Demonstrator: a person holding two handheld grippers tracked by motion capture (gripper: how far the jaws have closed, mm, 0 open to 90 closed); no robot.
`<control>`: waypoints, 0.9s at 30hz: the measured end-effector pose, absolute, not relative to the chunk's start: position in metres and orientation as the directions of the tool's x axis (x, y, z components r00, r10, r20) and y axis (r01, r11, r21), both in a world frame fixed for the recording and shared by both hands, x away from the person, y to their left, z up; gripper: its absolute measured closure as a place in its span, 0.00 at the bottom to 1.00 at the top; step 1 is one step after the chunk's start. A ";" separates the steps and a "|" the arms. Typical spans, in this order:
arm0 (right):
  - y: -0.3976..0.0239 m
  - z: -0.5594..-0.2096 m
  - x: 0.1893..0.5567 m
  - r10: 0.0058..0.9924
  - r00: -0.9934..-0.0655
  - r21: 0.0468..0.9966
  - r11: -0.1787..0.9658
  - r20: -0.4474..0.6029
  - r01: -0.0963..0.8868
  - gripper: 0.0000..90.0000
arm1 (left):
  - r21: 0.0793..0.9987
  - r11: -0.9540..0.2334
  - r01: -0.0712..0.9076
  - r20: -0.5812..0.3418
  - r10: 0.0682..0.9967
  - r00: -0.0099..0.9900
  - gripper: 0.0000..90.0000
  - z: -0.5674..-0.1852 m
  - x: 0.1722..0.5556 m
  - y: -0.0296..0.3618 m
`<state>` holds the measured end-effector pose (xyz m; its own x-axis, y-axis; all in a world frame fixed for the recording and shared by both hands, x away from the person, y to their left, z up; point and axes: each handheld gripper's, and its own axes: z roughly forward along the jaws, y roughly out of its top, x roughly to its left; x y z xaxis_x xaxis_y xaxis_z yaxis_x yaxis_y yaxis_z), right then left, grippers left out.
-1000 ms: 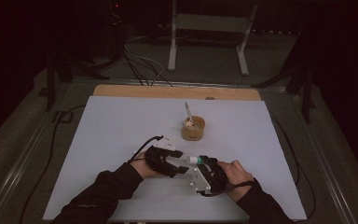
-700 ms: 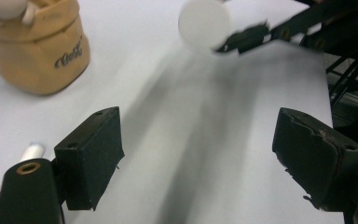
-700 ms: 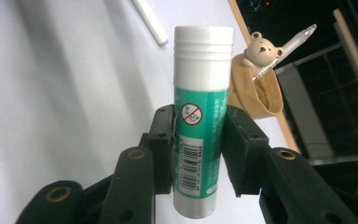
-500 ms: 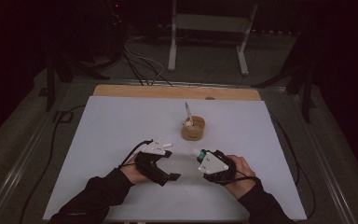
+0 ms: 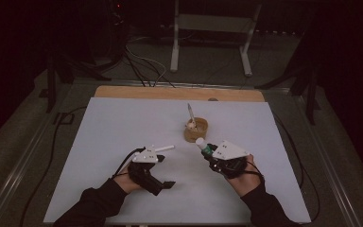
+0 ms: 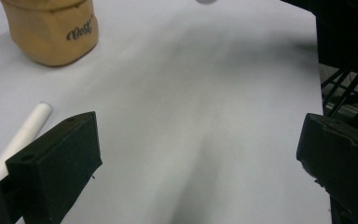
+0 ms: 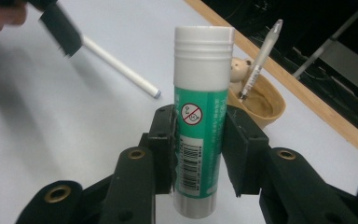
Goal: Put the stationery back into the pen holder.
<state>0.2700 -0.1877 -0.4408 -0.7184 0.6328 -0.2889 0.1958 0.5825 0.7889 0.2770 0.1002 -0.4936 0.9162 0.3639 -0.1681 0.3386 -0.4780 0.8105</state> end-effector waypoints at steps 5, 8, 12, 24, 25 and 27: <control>-0.190 -0.437 0.275 0.659 -0.713 0.816 0.534 -0.241 0.219 0.74 | 0.813 -0.466 0.348 -0.189 0.355 0.916 0.00 -0.499 0.270 0.104; -0.192 -0.434 0.278 0.670 -0.708 0.830 0.512 -0.225 0.221 0.74 | 0.814 -0.467 0.345 -0.187 0.351 0.917 0.00 -0.502 0.267 0.107; -0.194 -0.429 0.283 0.681 -0.704 0.845 0.484 -0.202 0.227 0.74 | 0.820 -0.454 0.348 -0.196 0.349 0.917 0.00 -0.504 0.265 0.111; -0.198 -0.415 0.303 0.727 -0.679 0.893 0.367 -0.102 0.258 0.74 | 0.822 -0.447 0.353 -0.194 0.363 0.911 0.01 -0.509 0.263 0.117; -0.198 -0.413 0.304 0.731 -0.676 0.897 0.359 -0.099 0.257 0.74 | 0.821 -0.448 0.353 -0.194 0.363 0.911 0.01 -0.509 0.262 0.117; -0.199 -0.410 0.307 0.737 -0.670 0.904 0.341 -0.086 0.259 0.74 | 0.821 -0.451 0.350 -0.189 0.364 0.912 0.01 -0.510 0.261 0.118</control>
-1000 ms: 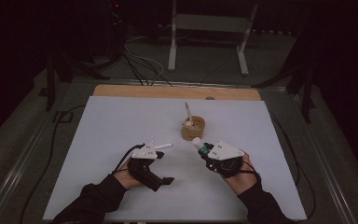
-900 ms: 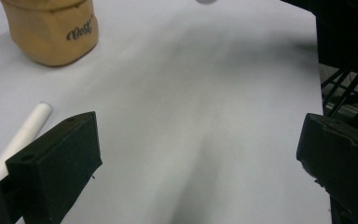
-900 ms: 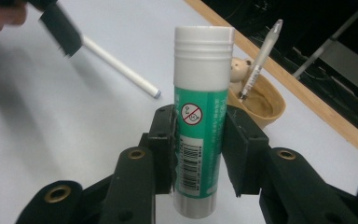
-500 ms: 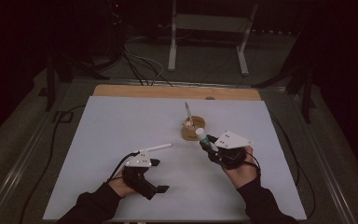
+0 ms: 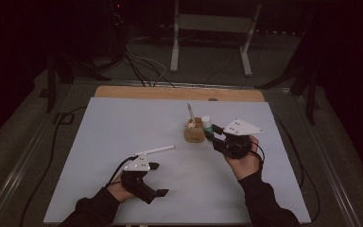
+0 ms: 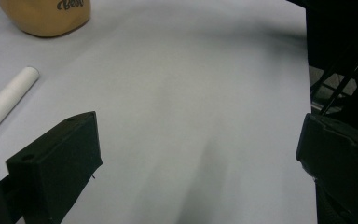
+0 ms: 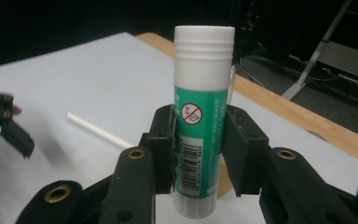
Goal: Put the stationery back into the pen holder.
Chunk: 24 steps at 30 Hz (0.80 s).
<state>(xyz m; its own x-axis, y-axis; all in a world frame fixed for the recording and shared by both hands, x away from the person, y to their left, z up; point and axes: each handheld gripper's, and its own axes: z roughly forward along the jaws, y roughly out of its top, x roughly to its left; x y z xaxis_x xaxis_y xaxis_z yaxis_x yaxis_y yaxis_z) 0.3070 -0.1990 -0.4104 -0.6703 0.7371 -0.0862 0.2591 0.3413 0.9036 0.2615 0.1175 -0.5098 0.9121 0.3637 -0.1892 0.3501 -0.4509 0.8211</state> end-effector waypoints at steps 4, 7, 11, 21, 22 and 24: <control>-0.200 -0.407 0.311 0.748 -0.660 0.912 0.316 -0.069 0.263 0.74 | 0.823 -0.450 0.348 -0.185 0.367 0.912 0.01 -0.511 0.260 0.119; -0.201 -0.406 0.315 0.755 -0.653 0.916 0.296 -0.052 0.269 0.74 | 0.824 -0.445 0.350 -0.189 0.367 0.911 0.01 -0.512 0.260 0.120; -0.202 -0.406 0.321 0.767 -0.640 0.917 0.279 -0.034 0.285 0.74 | 0.823 -0.449 0.348 -0.188 0.363 0.913 0.01 -0.513 0.260 0.119; -0.202 -0.406 0.338 0.792 -0.611 0.923 0.239 -0.006 0.300 0.74 | 0.825 -0.453 0.339 -0.177 0.363 0.915 0.01 -0.513 0.259 0.118; -0.202 -0.405 0.339 0.795 -0.607 0.924 0.236 -0.005 0.301 0.74 | 0.827 -0.450 0.337 -0.175 0.363 0.915 0.01 -0.513 0.259 0.118; -0.201 -0.405 0.342 0.799 -0.602 0.923 0.236 -0.006 0.304 0.74 | 0.825 -0.452 0.340 -0.178 0.363 0.915 0.01 -0.514 0.259 0.118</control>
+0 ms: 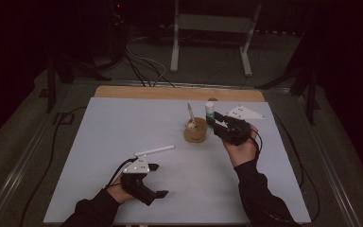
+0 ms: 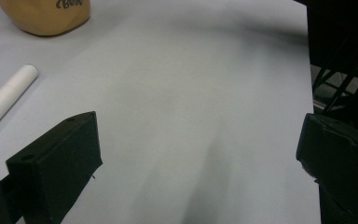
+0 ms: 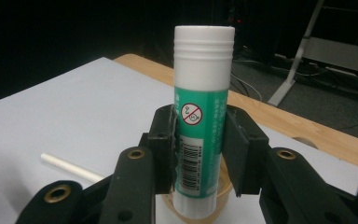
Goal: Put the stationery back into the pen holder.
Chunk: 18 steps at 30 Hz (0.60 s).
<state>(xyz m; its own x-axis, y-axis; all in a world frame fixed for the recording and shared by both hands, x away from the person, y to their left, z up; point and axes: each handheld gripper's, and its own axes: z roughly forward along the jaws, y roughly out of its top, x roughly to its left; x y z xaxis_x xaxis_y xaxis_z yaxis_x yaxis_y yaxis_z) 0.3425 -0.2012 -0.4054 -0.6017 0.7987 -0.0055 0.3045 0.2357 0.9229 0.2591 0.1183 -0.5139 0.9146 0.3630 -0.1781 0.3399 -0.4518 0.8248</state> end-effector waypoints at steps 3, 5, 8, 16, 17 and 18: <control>-0.201 -0.406 0.347 0.803 -0.595 0.923 0.229 0.000 0.309 0.74 | 0.822 -0.454 0.342 -0.180 0.363 0.914 0.01 -0.515 0.259 0.118; -0.200 -0.407 0.350 0.807 -0.590 0.924 0.224 0.003 0.311 0.74 | 0.823 -0.458 0.336 -0.173 0.361 0.916 0.01 -0.514 0.259 0.118; -0.200 -0.409 0.353 0.814 -0.581 0.925 0.207 0.017 0.317 0.74 | 0.823 -0.459 0.335 -0.176 0.355 0.918 0.01 -0.514 0.258 0.118; -0.197 -0.414 0.363 0.827 -0.561 0.931 0.177 0.035 0.319 0.74 | 0.821 -0.460 0.339 -0.182 0.352 0.918 0.01 -0.514 0.258 0.117; -0.197 -0.414 0.365 0.828 -0.559 0.931 0.176 0.035 0.319 0.74 | 0.821 -0.459 0.340 -0.182 0.353 0.918 0.01 -0.514 0.258 0.117; -0.196 -0.414 0.366 0.830 -0.557 0.932 0.175 0.035 0.318 0.74 | 0.821 -0.458 0.340 -0.183 0.352 0.918 0.01 -0.514 0.257 0.117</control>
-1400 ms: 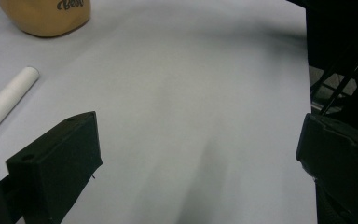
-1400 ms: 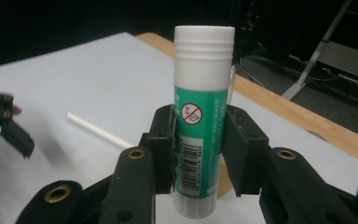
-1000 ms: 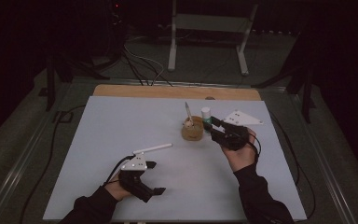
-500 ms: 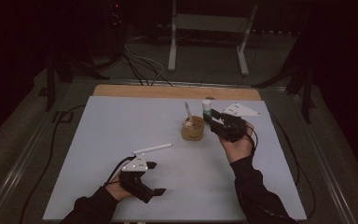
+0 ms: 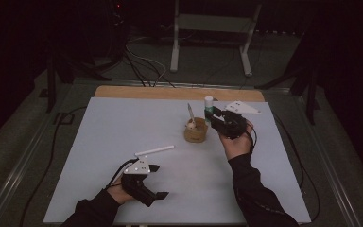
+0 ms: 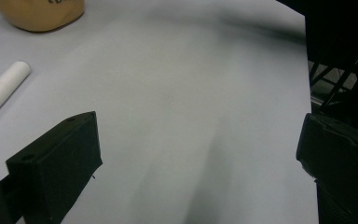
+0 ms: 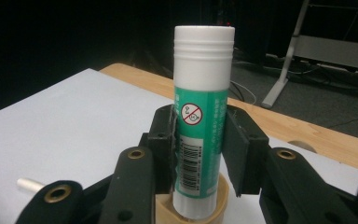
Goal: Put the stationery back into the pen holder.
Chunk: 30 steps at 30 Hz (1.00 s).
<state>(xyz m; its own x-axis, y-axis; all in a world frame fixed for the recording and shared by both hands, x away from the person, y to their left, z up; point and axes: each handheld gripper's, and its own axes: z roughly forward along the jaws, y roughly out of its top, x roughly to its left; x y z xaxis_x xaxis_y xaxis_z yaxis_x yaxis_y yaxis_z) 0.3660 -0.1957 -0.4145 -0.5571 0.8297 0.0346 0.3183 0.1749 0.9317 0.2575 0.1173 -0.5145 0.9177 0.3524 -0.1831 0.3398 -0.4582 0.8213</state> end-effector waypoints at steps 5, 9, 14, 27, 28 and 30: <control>-0.191 -0.419 0.372 0.834 -0.550 0.930 0.167 0.043 0.327 0.74 | 0.821 -0.459 0.339 -0.180 0.354 0.918 0.01 -0.514 0.257 0.118; -0.189 -0.424 0.377 0.838 -0.544 0.928 0.160 0.052 0.336 0.74 | 0.824 -0.455 0.339 -0.181 0.356 0.917 0.01 -0.514 0.258 0.119; -0.186 -0.432 0.382 0.841 -0.537 0.921 0.157 0.065 0.357 0.74 | 0.824 -0.453 0.340 -0.183 0.356 0.916 0.01 -0.513 0.258 0.120; -0.185 -0.451 0.393 0.844 -0.528 0.910 0.141 0.095 0.390 0.74 | 0.825 -0.449 0.342 -0.186 0.356 0.916 0.01 -0.513 0.258 0.121; -0.185 -0.452 0.394 0.845 -0.526 0.909 0.139 0.098 0.393 0.74 | 0.825 -0.449 0.343 -0.186 0.357 0.915 0.01 -0.513 0.258 0.121; -0.186 -0.454 0.395 0.844 -0.526 0.909 0.131 0.108 0.396 0.74 | 0.825 -0.449 0.342 -0.184 0.358 0.915 0.01 -0.513 0.258 0.121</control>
